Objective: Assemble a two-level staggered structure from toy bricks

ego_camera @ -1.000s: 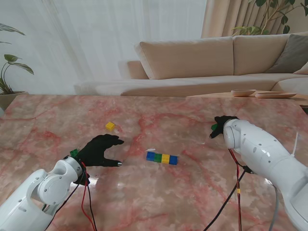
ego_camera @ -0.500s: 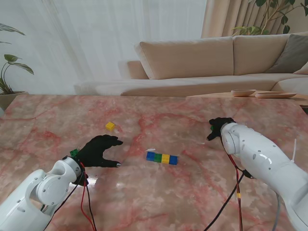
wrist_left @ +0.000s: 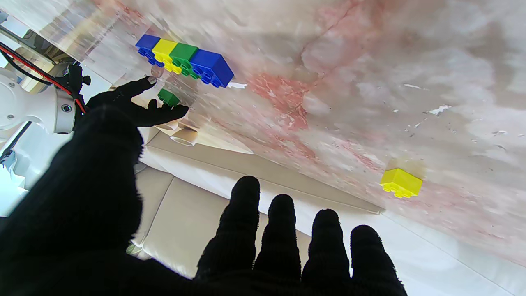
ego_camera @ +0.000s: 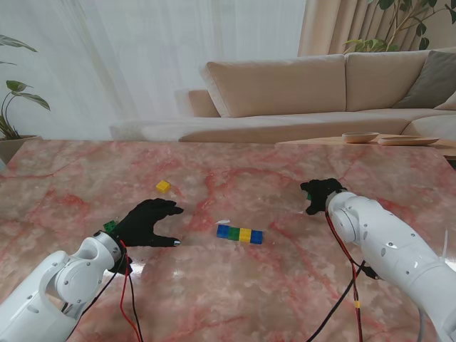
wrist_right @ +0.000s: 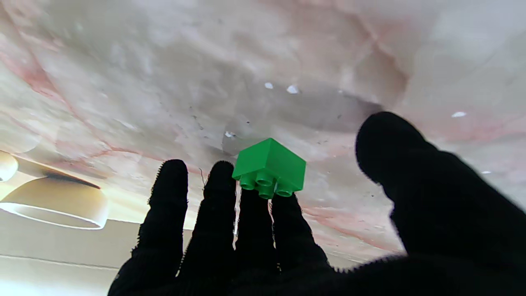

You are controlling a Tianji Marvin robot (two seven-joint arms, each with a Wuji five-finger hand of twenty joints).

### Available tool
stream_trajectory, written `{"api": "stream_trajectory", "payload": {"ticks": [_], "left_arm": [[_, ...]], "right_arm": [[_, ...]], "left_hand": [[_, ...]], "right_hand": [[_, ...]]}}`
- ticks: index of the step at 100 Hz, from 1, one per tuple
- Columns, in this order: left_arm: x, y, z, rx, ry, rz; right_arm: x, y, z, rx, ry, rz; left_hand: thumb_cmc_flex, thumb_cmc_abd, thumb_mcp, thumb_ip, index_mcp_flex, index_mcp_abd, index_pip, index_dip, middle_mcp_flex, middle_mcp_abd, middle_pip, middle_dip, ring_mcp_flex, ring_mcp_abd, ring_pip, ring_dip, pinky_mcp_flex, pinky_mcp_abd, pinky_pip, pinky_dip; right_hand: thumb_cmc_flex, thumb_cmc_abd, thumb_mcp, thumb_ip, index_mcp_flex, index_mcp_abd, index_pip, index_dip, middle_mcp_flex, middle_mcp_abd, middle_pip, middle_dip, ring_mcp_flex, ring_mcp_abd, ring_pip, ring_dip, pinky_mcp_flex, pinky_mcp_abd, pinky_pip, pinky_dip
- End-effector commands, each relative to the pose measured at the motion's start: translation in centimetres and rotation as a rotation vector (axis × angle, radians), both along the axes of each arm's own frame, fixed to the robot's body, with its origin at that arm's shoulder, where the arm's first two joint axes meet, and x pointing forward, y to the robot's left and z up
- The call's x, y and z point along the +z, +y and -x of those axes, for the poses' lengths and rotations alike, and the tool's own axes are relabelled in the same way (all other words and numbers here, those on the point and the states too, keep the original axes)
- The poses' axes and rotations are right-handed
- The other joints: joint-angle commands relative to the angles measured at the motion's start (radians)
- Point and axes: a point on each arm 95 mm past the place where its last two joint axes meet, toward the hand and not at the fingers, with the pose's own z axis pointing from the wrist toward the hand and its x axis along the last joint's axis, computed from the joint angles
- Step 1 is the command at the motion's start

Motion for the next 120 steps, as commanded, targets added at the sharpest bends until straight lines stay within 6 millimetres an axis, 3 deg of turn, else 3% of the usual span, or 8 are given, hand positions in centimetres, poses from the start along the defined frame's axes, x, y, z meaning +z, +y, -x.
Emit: {"api": "stream_trajectory", "payload": {"ticks": [1, 18, 32, 42, 54, 70, 89, 120], "left_arm": [[-0.4, -0.1, 0.2, 0.000, 0.006, 0.003], [-0.4, 0.0, 0.2, 0.003, 0.008, -0.001], [-0.3, 0.1, 0.2, 0.005, 0.011, -0.005], [-0.2, 0.1, 0.2, 0.005, 0.011, -0.005], [-0.2, 0.2, 0.2, 0.005, 0.011, -0.006], [-0.2, 0.3, 0.2, 0.001, 0.011, -0.012], [-0.2, 0.3, 0.2, -0.002, 0.012, -0.013], [-0.2, 0.3, 0.2, -0.002, 0.015, -0.015]], "right_arm": [[-0.7, -0.4, 0.3, -0.035, 0.016, 0.012], [-0.4, -0.8, -0.2, -0.087, -0.017, 0.032], [-0.3, -0.9, -0.6, -0.142, -0.027, 0.055], [-0.4, -1.0, -0.8, -0.174, -0.036, 0.067], [-0.5, -1.0, -0.9, -0.192, -0.058, 0.078], [-0.6, -1.0, -0.8, -0.193, -0.087, 0.079], [-0.9, -1.1, -0.8, -0.180, -0.095, 0.067], [-1.3, -0.9, -0.8, -0.164, -0.097, 0.029]], "left_hand": [[0.028, 0.022, -0.017, 0.026, 0.028, 0.010, 0.002, -0.003, -0.021, 0.000, -0.021, -0.010, -0.011, -0.040, -0.025, -0.012, -0.005, -0.019, -0.041, -0.009], [0.028, 0.023, -0.015, 0.026, 0.028, 0.009, 0.002, -0.003, -0.022, 0.001, -0.020, -0.009, -0.012, -0.041, -0.025, -0.012, -0.005, -0.021, -0.042, -0.012], [0.026, 0.025, -0.015, 0.026, 0.027, 0.010, 0.002, -0.003, -0.022, -0.001, -0.020, -0.009, -0.014, -0.042, -0.025, -0.011, -0.005, -0.021, -0.043, -0.015], [0.025, 0.028, -0.014, 0.026, 0.027, 0.008, 0.001, -0.003, -0.022, -0.002, -0.019, -0.009, -0.014, -0.042, -0.024, -0.011, -0.005, -0.022, -0.044, -0.017], [0.025, 0.029, -0.014, 0.027, 0.028, 0.009, 0.002, -0.003, -0.022, -0.001, -0.020, -0.009, -0.014, -0.043, -0.024, -0.011, -0.005, -0.023, -0.046, -0.020], [0.025, 0.030, -0.015, 0.027, 0.026, 0.008, 0.001, -0.004, -0.023, -0.001, -0.021, -0.009, -0.015, -0.043, -0.025, -0.012, -0.004, -0.024, -0.049, -0.026], [0.025, 0.032, -0.016, 0.028, 0.024, 0.008, 0.000, -0.004, -0.026, -0.001, -0.022, -0.010, -0.017, -0.045, -0.027, -0.013, -0.003, -0.025, -0.052, -0.033], [0.026, 0.035, -0.020, 0.029, 0.024, 0.007, 0.000, -0.004, -0.025, -0.001, -0.023, -0.011, -0.018, -0.045, -0.028, -0.013, -0.001, -0.026, -0.055, -0.042]], "right_hand": [[0.004, -0.004, -0.087, -0.025, -0.066, 0.041, -0.019, 0.004, -0.061, 0.024, 0.001, -0.007, -0.051, 0.008, 0.006, -0.032, -0.028, -0.010, -0.026, 0.003], [-0.022, 0.020, -0.181, -0.019, -0.117, 0.068, -0.040, 0.032, -0.102, 0.040, 0.013, 0.000, -0.091, 0.008, 0.049, -0.014, -0.045, -0.023, -0.033, 0.016], [-0.032, 0.030, -0.221, -0.013, -0.085, 0.056, -0.018, 0.069, -0.088, 0.033, 0.114, 0.087, -0.072, 0.001, 0.146, 0.037, -0.026, -0.031, -0.001, 0.033], [-0.026, 0.023, -0.234, -0.013, -0.037, 0.023, 0.073, 0.133, -0.039, -0.002, 0.207, 0.179, -0.037, -0.016, 0.272, 0.106, 0.005, -0.036, 0.078, 0.062], [-0.007, 0.015, -0.220, -0.018, 0.038, -0.053, 0.212, 0.261, 0.044, -0.072, 0.313, 0.298, 0.024, -0.049, 0.433, 0.192, 0.040, -0.051, 0.223, 0.102], [0.022, 0.001, -0.171, -0.032, 0.175, -0.160, 0.357, 0.368, 0.211, -0.129, 0.368, 0.342, 0.159, -0.069, 0.524, 0.233, 0.124, -0.047, 0.358, 0.123], [0.020, -0.004, -0.118, -0.049, 0.264, -0.183, 0.386, 0.320, 0.315, -0.137, 0.331, 0.327, 0.228, -0.068, 0.507, 0.230, 0.160, -0.039, 0.393, 0.107], [0.027, -0.013, -0.066, -0.045, 0.274, -0.180, 0.365, 0.233, 0.336, -0.136, 0.299, 0.312, 0.238, -0.072, 0.490, 0.226, 0.157, -0.037, 0.380, 0.098]]}}
